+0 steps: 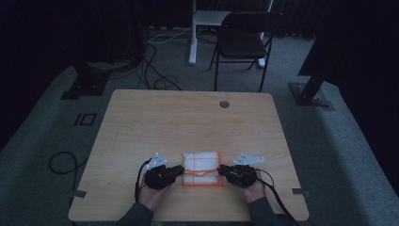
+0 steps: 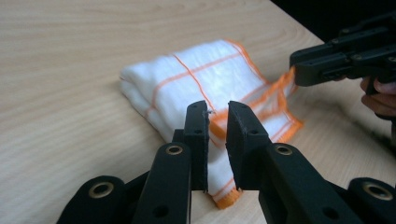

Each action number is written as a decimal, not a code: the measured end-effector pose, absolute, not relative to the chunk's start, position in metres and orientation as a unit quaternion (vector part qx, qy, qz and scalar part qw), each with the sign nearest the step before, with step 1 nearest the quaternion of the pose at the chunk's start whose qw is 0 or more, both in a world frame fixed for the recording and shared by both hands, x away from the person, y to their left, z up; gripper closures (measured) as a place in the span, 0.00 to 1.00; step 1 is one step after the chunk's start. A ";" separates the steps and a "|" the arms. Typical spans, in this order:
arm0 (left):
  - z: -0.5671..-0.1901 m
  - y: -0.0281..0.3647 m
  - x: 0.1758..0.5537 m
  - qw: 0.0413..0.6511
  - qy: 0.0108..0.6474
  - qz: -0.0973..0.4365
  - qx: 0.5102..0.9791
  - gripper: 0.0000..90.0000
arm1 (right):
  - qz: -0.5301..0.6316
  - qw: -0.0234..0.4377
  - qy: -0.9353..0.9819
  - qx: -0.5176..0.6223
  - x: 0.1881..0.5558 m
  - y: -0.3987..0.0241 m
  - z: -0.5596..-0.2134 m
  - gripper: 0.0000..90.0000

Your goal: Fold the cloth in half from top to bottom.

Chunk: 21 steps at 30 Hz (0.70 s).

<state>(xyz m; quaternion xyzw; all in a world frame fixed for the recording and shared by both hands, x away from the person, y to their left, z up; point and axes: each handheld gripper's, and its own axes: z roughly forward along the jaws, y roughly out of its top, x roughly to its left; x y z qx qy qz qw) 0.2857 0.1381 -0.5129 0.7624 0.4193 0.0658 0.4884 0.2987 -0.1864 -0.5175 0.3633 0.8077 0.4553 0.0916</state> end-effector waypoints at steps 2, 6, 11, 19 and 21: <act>-0.512 0.141 0.287 0.489 0.422 0.068 0.761 0.87 | 0.460 0.094 0.803 0.368 0.299 -0.189 -0.516 0.84; -0.514 0.142 0.287 0.485 0.425 0.067 0.761 0.87 | 0.467 0.105 0.791 0.381 0.300 -0.196 -0.513 0.84; -0.519 0.141 0.286 0.480 0.426 0.065 0.764 0.86 | 0.470 0.107 0.783 0.392 0.302 -0.203 -0.514 0.83; -0.524 0.144 0.286 0.473 0.430 0.070 0.766 0.86 | 0.461 0.119 0.782 0.403 0.306 -0.209 -0.519 0.82; -0.526 0.146 0.286 0.472 0.432 0.072 0.766 0.85 | 0.459 0.121 0.780 0.408 0.307 -0.212 -0.521 0.82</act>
